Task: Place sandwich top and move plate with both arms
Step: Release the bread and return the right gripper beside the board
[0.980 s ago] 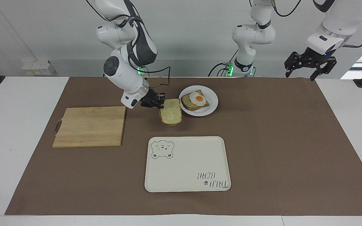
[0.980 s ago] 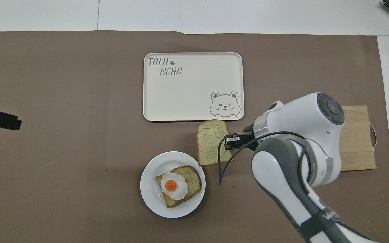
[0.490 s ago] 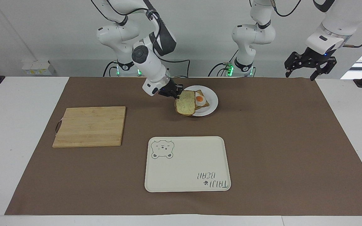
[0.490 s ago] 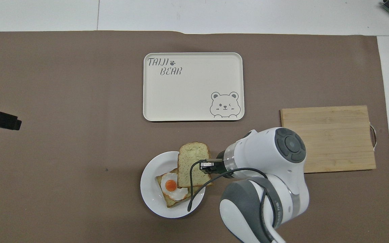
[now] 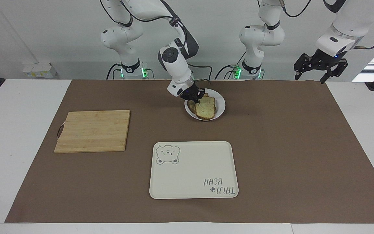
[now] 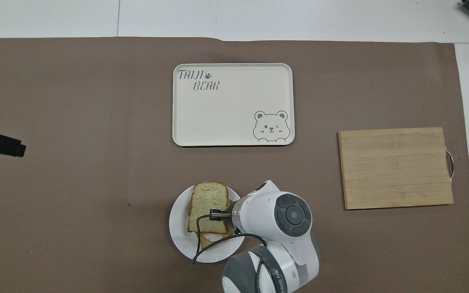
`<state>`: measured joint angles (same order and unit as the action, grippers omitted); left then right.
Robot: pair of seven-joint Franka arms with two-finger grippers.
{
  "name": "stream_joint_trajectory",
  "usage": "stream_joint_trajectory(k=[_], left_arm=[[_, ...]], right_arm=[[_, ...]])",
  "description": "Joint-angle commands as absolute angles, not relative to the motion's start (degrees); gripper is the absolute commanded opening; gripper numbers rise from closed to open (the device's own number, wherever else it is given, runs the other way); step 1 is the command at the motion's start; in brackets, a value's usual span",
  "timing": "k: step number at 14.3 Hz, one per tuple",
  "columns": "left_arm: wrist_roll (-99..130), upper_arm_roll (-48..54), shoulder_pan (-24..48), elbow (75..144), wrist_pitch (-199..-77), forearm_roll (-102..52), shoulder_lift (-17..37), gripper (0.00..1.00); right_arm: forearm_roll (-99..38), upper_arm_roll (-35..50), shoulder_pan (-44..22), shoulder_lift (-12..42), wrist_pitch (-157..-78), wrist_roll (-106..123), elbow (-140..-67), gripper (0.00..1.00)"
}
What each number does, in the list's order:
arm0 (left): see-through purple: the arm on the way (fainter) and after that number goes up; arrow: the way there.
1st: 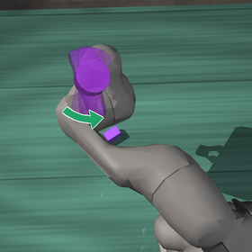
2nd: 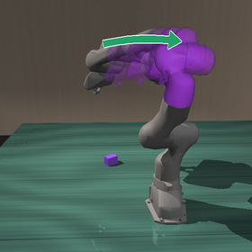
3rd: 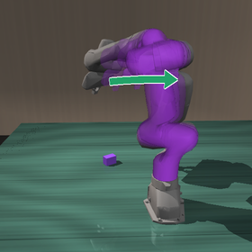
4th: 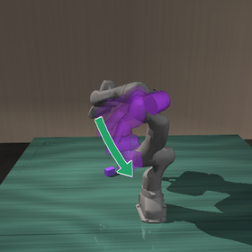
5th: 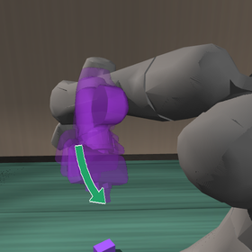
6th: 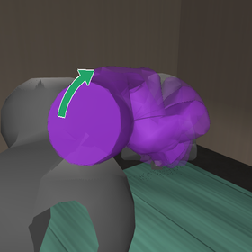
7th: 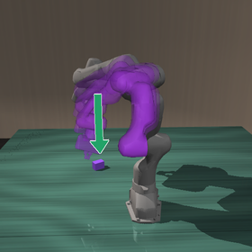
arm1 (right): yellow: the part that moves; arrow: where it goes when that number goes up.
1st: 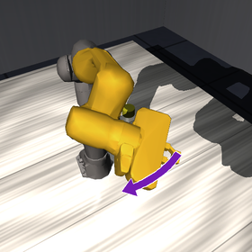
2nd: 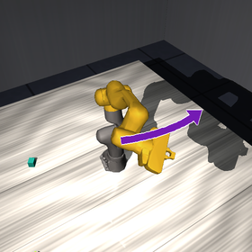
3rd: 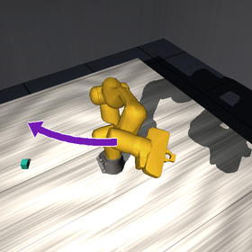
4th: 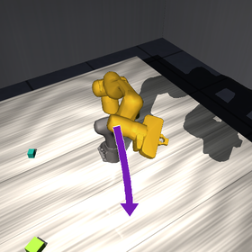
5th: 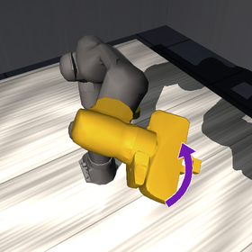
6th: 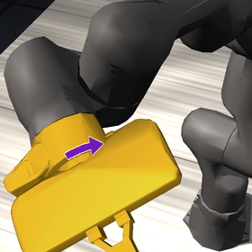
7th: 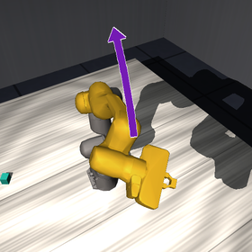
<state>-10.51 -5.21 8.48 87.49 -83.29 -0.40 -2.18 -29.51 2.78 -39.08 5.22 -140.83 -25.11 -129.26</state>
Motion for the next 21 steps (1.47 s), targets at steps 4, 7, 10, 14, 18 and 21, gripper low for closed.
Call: stream_joint_trajectory(k=[4, 7, 10, 14, 18, 21], left_arm=[[-9.93, -5.19, 8.17, 86.66, -82.18, -0.79, -1.93, 1.0], [-9.93, -5.19, 8.17, 86.66, -82.18, -0.79, -1.93, 1.0], [-9.93, -5.19, 8.17, 86.66, -82.18, -0.79, -1.93, 1.0], [-9.93, -5.19, 8.17, 86.66, -82.18, -0.79, -1.93, 1.0], [-9.93, -5.19, 8.17, 86.66, -82.18, -0.79, -1.93, 1.0], [-9.93, -5.19, 8.17, 86.66, -82.18, -0.79, -1.93, 1.0]], right_arm=[[-29.62, 1.93, -31.49, -1.75, -125.11, -26.02, -126.57, 1.0], [-26.64, 1.93, -25.33, -2.46, -114.73, -23.21, -121.05, 1.0], [-20.5, 2.11, -21.28, -2.11, -108.12, -21.72, -114.02, 1.0], [-12.43, 1.93, -18.03, -2.11, -104.25, -14.79, -106.37, 1.0], [-5.99, 0.88, -11.53, -2.46, -101.69, -4.25, -101.87, 1.0], [1.83, 0.7, -5.56, -2.29, -100.55, 3.49, -98.53, 1.0]])
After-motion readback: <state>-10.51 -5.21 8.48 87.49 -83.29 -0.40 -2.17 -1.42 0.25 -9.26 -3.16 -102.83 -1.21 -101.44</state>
